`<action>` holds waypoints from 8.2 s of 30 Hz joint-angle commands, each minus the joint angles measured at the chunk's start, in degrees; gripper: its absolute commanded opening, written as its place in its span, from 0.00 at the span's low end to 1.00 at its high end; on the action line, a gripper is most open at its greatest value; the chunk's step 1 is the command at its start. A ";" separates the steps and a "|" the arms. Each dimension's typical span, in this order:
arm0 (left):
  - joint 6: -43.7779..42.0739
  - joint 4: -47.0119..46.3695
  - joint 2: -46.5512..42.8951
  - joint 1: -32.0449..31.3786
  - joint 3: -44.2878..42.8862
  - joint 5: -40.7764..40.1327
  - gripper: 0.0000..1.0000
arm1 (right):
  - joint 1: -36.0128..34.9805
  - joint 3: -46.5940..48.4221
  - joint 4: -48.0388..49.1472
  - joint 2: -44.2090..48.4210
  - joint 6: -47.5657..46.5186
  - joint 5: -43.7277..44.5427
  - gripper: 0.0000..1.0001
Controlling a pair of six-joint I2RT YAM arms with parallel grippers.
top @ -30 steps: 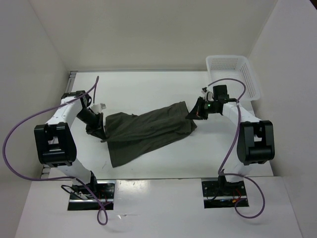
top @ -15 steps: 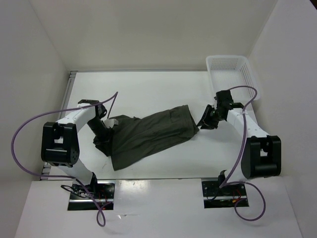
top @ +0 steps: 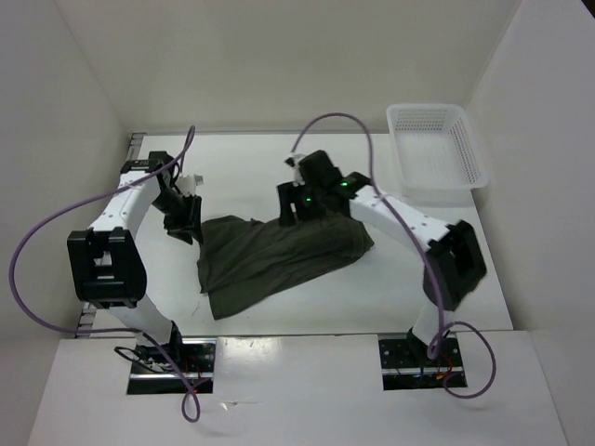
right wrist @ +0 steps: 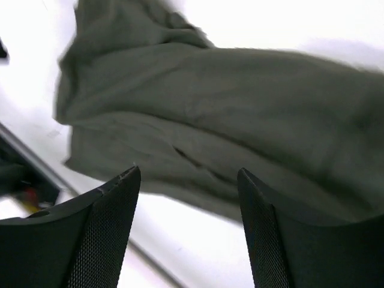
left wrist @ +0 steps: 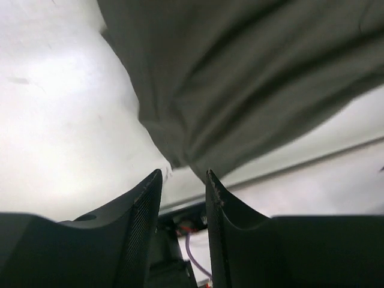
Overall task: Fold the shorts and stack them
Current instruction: Fold the shorts
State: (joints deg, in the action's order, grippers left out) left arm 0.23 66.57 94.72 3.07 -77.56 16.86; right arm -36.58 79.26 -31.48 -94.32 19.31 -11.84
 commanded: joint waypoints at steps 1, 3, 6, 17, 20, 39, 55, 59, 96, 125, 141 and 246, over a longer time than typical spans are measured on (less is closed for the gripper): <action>-0.23 -5.39 4.86 0.97 -0.40 -1.57 0.43 | -6.47 7.91 -1.29 -8.05 -12.78 3.74 0.71; -0.23 -7.49 6.09 1.58 -0.40 0.44 0.44 | -12.80 11.78 -1.83 -12.78 -19.27 9.53 0.79; -0.23 -11.26 7.23 2.64 0.74 0.45 0.45 | -18.61 13.28 -0.43 -16.49 -24.74 12.80 0.84; -0.23 -15.14 10.57 5.19 4.52 -0.51 0.47 | -19.94 12.58 1.43 -24.14 -28.02 16.04 0.79; -0.23 -15.15 11.80 5.19 5.66 -0.51 0.49 | -19.94 12.58 2.13 -26.08 -28.01 18.34 0.76; -0.23 -18.57 23.31 4.58 -3.64 14.69 0.00 | -19.94 6.43 6.52 -18.88 -29.06 20.09 0.00; -0.23 -19.37 27.64 4.58 -25.47 9.43 0.51 | -13.86 13.20 7.75 -20.02 -23.62 10.25 0.00; -0.23 -19.37 19.82 4.58 -15.11 6.70 0.53 | -15.71 10.04 8.37 -19.49 -23.62 10.25 0.06; -0.23 -41.34 -6.21 -10.01 22.10 -19.41 0.54 | -16.77 8.10 9.25 -17.74 -24.76 12.98 0.13; -0.23 -40.82 -1.02 -10.63 21.75 -22.22 0.07 | -16.77 6.34 9.78 -15.99 -25.38 14.03 0.40; -0.23 -37.30 -4.36 -10.63 19.38 -24.59 0.05 | 11.86 -16.41 9.79 13.02 10.56 7.63 0.67; -0.23 -13.57 -9.88 -0.70 18.60 -22.92 0.53 | 15.92 -32.42 0.72 14.96 20.68 -7.85 0.55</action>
State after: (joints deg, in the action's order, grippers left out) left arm 0.16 51.07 90.35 2.11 -54.33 -2.72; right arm -20.51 43.90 -30.74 -81.12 39.16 -21.21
